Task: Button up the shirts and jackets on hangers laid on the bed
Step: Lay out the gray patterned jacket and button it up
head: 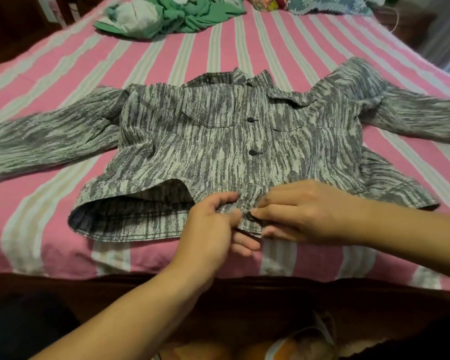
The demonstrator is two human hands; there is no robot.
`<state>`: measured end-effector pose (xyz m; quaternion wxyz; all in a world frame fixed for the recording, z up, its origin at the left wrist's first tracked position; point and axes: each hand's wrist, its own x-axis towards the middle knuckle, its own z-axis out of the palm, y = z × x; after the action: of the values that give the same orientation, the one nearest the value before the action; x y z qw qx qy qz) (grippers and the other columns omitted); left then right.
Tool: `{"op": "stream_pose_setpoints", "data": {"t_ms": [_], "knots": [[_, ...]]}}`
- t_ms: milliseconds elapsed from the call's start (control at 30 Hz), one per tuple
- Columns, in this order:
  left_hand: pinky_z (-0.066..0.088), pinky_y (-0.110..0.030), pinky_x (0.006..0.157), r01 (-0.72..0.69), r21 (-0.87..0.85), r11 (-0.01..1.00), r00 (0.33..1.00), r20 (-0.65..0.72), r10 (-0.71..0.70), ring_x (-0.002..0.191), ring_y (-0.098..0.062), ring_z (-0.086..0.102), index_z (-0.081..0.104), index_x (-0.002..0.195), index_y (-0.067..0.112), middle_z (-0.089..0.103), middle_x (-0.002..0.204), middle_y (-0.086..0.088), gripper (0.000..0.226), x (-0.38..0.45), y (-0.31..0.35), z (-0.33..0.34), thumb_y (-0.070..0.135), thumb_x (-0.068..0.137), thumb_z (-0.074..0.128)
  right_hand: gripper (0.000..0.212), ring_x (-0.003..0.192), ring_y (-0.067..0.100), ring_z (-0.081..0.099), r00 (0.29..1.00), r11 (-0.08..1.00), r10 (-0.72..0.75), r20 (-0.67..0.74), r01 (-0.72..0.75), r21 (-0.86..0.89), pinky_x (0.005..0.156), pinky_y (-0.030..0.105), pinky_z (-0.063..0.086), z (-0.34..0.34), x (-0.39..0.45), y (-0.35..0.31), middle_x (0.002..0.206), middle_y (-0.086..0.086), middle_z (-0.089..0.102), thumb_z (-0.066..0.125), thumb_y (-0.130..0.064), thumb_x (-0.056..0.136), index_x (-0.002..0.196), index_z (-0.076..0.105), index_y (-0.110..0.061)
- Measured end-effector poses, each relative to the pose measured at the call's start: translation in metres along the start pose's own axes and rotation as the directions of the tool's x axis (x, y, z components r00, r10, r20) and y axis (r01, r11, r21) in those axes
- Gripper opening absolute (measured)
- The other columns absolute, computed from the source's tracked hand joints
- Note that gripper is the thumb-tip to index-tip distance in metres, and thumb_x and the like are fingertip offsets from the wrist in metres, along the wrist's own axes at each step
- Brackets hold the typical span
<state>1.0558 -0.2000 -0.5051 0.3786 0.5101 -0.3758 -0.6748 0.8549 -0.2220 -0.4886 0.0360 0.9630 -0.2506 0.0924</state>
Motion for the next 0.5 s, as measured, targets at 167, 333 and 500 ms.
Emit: {"op": "stream_pose_setpoints", "data": {"t_ms": [167,333,500], "knots": [[0.051,-0.030,0.048,-0.140,0.442,0.886,0.988,0.128,0.092,0.051,-0.023,0.065,0.056,0.133,0.023,0.070,0.063,-0.006,0.030,-0.010,0.011,-0.012,0.020,0.107,0.043,0.065,0.127,0.029,0.049,0.947,0.954,0.263,0.183,-0.227,-0.196,0.110,0.040,0.040,-0.012,-0.063,-0.010,0.143,0.012,0.050,0.059,-0.036,0.092,0.148,0.044,-0.007],[0.047,-0.042,0.078,-0.285,0.912,-0.294,0.738,0.405,0.540,0.103,-0.028,0.053,0.040,0.149,0.032,0.056,0.113,-0.002,0.091,-0.034,0.036,-0.071,0.020,0.069,0.079,0.074,0.090,0.038,0.063,0.768,0.711,0.637,-0.066,-0.619,-0.332,0.071,0.043,0.055,-0.019,-0.109,-0.002,0.108,0.020,0.062,0.081,0.008,0.060,0.130,0.059,-0.001],[0.038,-0.046,0.110,-0.071,0.927,-0.369,0.978,0.137,0.156,0.138,-0.029,0.044,0.032,0.145,0.040,0.048,0.147,-0.002,0.061,-0.020,0.069,-0.101,0.046,0.091,0.059,0.037,0.069,0.035,0.066,0.587,0.539,0.810,0.002,-0.742,-0.398,0.053,0.042,0.052,-0.038,-0.129,0.008,0.074,0.008,0.063,0.082,-0.003,0.055,0.086,0.067,-0.015]]}}
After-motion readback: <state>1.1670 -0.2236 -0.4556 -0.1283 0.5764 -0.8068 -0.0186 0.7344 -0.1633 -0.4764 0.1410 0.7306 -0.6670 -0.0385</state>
